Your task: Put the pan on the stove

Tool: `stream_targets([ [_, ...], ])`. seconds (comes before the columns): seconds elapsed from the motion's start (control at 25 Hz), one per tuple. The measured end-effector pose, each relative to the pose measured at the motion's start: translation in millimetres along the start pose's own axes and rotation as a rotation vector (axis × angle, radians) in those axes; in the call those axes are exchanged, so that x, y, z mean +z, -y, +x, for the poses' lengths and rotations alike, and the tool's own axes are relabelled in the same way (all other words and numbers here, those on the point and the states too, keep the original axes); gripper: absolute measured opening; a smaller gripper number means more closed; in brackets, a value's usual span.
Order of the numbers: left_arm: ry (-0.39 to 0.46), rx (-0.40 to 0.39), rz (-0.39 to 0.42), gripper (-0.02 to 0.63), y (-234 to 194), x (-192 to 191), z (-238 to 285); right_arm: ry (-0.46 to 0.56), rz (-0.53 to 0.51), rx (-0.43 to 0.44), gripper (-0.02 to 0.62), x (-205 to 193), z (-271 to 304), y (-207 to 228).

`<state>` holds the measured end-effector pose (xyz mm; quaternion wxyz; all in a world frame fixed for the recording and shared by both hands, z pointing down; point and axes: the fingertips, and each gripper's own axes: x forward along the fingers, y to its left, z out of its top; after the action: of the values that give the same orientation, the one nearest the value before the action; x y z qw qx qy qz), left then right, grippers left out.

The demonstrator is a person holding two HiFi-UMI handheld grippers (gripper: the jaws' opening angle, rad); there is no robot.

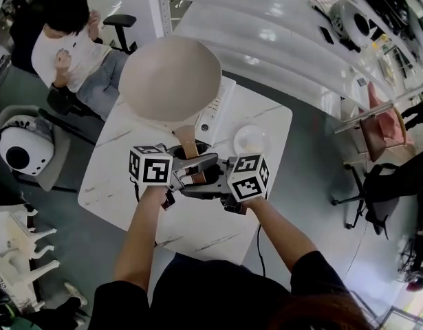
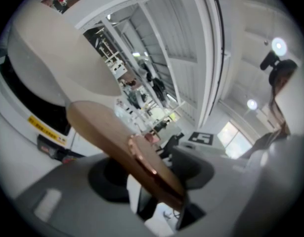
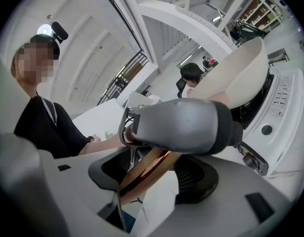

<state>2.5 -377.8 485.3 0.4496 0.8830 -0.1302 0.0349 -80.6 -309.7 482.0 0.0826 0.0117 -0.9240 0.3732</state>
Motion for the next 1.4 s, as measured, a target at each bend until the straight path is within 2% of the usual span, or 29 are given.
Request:
stream_targets([
  [0.36, 0.015, 0.01, -0.024, 0.252, -3.4, 1.5, 0.4, 0.019, 0.026, 0.016, 0.25, -0.1, -1.1, 2.2],
  [0.48, 0.055, -0.012, -0.057, 0.258, -3.0, 4.6, -0.1, 0.037, 0.04, 0.014, 0.25, 0.2, -1.8, 2.8],
  [0.64, 0.089, -0.009, -0.08, 0.274, -3.2, 7.3, -1.0, 0.048, 0.023, -0.035, 0.255, 1.4, -5.2, 3.0],
  [0.76, 0.095, 0.003, -0.073, 0.316, -2.2, 7.7, -2.6, 0.042, 0.049, -0.07, 0.258, 1.1, -9.1, 3.0],
  [0.96, 0.105, 0.019, -0.098, 0.328, -3.1, -0.7, -9.6, 0.147, 0.131, -0.09, 0.264, 10.5, -28.7, 2.0],
  [1.12, 0.182, 0.054, -0.138, 0.328, 1.2, -3.3, -26.5, 0.195, 0.131, -0.153, 0.262, 11.3, -47.8, -0.3],
  [1.24, 0.223, 0.088, -0.133, 0.327, 4.5, -7.1, -40.6, 0.221, 0.112, -0.236, 0.262, 10.9, -59.4, 1.1],
  [1.32, 0.235, 0.129, -0.107, 0.299, 9.1, -11.3, -48.1, 0.242, 0.089, -0.293, 0.261, 10.7, -66.7, 0.3],
  [1.4, 0.258, 0.198, -0.067, 0.237, 12.6, -14.8, -59.3, 0.272, 0.07, -0.331, 0.258, 10.4, -74.0, -4.9],
])
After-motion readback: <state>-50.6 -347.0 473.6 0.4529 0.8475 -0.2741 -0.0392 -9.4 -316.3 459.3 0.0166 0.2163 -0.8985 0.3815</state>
